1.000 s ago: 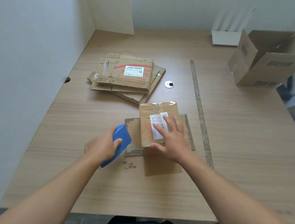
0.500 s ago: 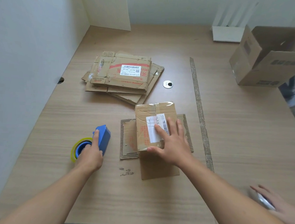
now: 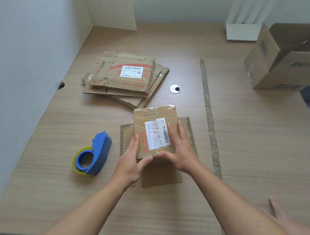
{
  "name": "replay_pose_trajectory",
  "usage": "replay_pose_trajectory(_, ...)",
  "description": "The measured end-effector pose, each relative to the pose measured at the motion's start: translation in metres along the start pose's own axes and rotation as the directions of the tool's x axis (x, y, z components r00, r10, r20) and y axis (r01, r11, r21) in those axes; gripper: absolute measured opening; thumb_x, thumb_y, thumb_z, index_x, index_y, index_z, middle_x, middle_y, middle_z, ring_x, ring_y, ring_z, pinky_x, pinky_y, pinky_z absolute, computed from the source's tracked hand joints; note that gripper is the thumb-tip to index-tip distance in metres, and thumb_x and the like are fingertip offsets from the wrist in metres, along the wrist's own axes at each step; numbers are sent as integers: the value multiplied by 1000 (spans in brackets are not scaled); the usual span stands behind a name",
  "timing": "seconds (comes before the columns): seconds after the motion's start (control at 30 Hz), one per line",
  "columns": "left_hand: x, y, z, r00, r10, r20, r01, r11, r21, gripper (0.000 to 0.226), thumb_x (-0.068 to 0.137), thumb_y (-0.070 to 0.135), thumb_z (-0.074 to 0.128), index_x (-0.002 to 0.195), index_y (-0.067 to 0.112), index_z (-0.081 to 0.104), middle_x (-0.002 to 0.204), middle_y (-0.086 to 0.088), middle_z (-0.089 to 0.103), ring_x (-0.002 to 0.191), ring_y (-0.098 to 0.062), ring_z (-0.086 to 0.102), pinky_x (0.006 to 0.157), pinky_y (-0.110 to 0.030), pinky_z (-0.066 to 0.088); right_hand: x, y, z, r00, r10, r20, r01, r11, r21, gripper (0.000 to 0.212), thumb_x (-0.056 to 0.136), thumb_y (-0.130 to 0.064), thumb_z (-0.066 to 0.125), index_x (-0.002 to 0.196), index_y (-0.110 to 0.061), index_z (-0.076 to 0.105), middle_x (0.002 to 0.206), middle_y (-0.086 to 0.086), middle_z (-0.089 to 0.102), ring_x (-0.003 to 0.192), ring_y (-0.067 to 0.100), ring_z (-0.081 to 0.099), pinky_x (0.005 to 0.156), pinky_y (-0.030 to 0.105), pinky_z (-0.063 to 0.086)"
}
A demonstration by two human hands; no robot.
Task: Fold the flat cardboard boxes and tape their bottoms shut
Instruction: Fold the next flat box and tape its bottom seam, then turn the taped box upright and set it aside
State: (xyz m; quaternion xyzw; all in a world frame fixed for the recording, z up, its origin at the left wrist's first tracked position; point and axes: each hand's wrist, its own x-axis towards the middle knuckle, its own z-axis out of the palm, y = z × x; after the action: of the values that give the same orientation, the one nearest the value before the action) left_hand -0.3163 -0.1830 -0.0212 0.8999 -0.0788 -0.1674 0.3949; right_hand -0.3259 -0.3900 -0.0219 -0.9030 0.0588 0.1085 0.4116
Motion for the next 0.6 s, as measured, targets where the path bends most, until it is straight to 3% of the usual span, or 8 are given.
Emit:
replay_pose_trajectory(0.07, -2, -4, 4, 999, -8, -37, 8, 1000, -3, 90, 91, 36, 68, 157, 28, 8, 161, 18, 10, 145, 6, 9, 104, 4, 4, -3, 8, 0, 999, -38, 22, 38, 999, 28, 106, 81, -42, 78, 156, -40, 2, 158, -16, -25, 145, 2, -15, 118, 28, 4)
replay_pose_trajectory(0.1, -3, -6, 6, 999, -7, -43, 6, 1000, -27, 89, 91, 35, 68, 157, 30, 9, 160, 19, 11, 146, 4, 13, 107, 1, 7, -5, 11, 1, 998, -57, 25, 56, 998, 30, 104, 83, -41, 77, 156, -40, 2, 157, -18, -26, 143, -2, -16, 117, 27, 4)
replay_pose_trajectory(0.17, -3, -6, 8, 999, -36, -36, 32, 993, -110, 88, 91, 32, 69, 156, 35, 10, 160, 21, 18, 146, -2, 25, 118, -18, 20, -6, 13, 4, 997, -71, 22, 70, 996, 47, 98, 86, -39, 74, 156, -42, 5, 158, -17, -27, 143, -3, -15, 116, 27, 6)
replay_pose_trajectory(0.23, -2, -6, 9, 996, -90, -20, 85, 981, -174, 91, 91, 32, 70, 156, 38, 7, 159, 20, 25, 142, -5, 35, 118, -32, 29, -6, 12, 5, 998, -61, 28, 58, 996, 74, 94, 87, -37, 72, 155, -43, 7, 159, -16, -28, 145, -2, -12, 118, 29, 9)
replay_pose_trajectory(0.37, 3, 1, 8, 987, -163, -8, 159, 970, -186, 109, 80, 49, 74, 156, 37, -4, 156, 19, 30, 140, -4, 35, 110, -27, 31, -3, 8, 9, 999, -42, 13, 41, 995, 88, 100, 85, -43, 72, 155, -43, 0, 159, -14, -31, 151, 12, -15, 124, 40, 7)
replay_pose_trajectory(0.47, 12, 9, 8, 986, -164, -16, 160, 977, -144, 113, 78, 56, 74, 157, 34, -4, 158, 15, 31, 141, -7, 35, 114, -31, 31, 0, 8, 13, 998, 12, -62, 1, 979, 203, 110, 81, -47, 76, 155, -42, -6, 163, -11, -22, 152, 12, -7, 119, 28, 5)
replay_pose_trajectory(0.6, 28, 10, -2, 988, -154, 32, 157, 976, -153, 98, 86, 45, 71, 156, 40, 3, 154, 11, 40, 138, -13, 42, 116, -40, 33, 6, 19, 5, 995, 40, -97, -17, 975, 222, 109, 83, -45, 75, 158, -32, -4, 166, -9, -4, 146, 0, 2, 114, 18, 5)
